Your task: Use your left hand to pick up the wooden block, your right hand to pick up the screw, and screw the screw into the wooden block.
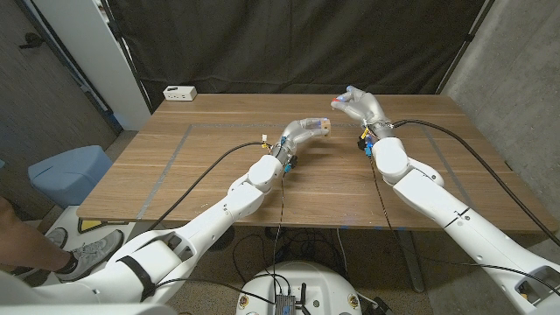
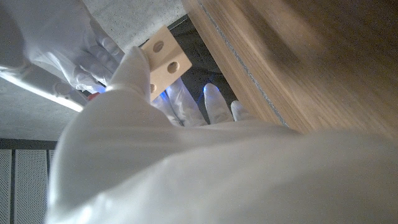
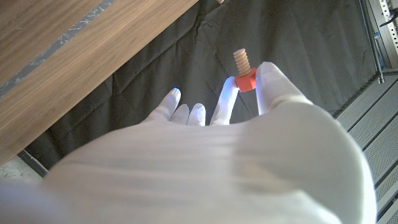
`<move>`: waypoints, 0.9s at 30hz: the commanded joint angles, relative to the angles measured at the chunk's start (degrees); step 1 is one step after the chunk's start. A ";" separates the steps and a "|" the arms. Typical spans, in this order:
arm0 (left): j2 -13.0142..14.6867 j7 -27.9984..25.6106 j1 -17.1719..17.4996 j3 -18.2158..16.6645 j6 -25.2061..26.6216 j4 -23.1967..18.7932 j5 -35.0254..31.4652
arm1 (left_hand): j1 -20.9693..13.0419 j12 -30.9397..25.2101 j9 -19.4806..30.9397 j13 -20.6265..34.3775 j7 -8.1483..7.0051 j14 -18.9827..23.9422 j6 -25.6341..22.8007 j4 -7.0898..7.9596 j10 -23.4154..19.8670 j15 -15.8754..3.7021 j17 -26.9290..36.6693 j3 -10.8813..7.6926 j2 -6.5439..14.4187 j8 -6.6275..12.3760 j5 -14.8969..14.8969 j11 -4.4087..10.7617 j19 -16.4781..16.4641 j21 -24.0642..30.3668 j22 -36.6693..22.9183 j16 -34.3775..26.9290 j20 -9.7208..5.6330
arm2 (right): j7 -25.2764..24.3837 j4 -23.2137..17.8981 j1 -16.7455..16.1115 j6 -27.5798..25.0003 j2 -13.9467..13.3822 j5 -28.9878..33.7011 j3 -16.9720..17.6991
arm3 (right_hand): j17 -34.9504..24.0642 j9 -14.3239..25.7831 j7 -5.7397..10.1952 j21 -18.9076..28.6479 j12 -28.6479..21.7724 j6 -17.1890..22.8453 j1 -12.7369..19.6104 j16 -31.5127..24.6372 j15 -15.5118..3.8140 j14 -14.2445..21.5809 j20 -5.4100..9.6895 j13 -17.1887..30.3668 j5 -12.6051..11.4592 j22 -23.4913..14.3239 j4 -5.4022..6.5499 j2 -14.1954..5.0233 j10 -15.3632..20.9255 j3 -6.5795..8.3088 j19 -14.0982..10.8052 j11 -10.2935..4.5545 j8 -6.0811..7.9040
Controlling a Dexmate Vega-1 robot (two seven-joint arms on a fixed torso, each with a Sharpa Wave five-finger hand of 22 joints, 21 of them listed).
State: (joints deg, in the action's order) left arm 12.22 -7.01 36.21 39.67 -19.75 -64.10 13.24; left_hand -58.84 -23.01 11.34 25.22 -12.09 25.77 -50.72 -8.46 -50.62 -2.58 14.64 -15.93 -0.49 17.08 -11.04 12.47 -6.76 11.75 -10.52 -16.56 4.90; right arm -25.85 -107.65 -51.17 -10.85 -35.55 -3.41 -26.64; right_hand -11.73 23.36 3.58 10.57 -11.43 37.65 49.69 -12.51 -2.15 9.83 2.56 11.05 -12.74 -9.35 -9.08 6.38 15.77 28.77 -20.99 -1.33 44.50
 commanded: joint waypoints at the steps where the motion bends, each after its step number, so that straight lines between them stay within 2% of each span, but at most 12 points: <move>1: 0.08 -0.15 -0.11 0.16 0.66 -0.20 -0.02 | 1.22 -0.46 0.55 6.03 -0.09 0.37 -3.31 0.24 -0.66 -6.71 0.06 -0.03 2.31 0.21 -0.23 0.26 -0.18 0.46 -0.23 -0.49 0.33 | -0.40 -0.26 0.24 -1.00 0.18 2.19 -1.06 | -0.06 -0.02 -0.33 0.15 0.02 0.36 -0.23 -0.15 -0.58 0.47 1.08 0.21 -0.42 -0.10 0.05 -0.31 0.32 -0.25 -0.42 0.02 -0.02; 27: -0.13 0.05 -0.40 0.36 1.08 0.09 0.18 | 1.23 -0.24 0.56 6.25 -0.07 0.38 -3.46 0.23 -0.84 -6.69 0.02 0.17 2.50 0.15 -0.29 0.27 -0.18 0.46 -0.24 -0.47 0.35 | 0.65 -0.15 0.88 -2.02 0.43 4.69 -2.64 | -0.14 -0.98 -0.28 0.08 0.09 0.91 -0.32 -0.01 -0.54 0.59 1.01 0.23 -0.73 -0.10 0.03 -0.54 0.45 -0.61 -0.45 -0.09 0.24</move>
State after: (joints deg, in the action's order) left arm 12.21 -7.14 36.06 39.90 -18.84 -64.33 13.36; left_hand -59.09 -22.80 11.33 25.22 -12.09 25.77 -50.72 -8.65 -50.56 -2.58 14.65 -15.73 -0.24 16.77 -10.98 12.55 -6.76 11.75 -10.52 -16.56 4.90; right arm -25.74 -108.14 -50.69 -12.65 -35.37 0.43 -28.61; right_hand -11.73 22.31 3.27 10.57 -11.44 37.96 49.40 -12.51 -2.36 10.03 2.55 11.05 -13.15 -9.35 -8.99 6.09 15.76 28.39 -20.99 -1.33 44.50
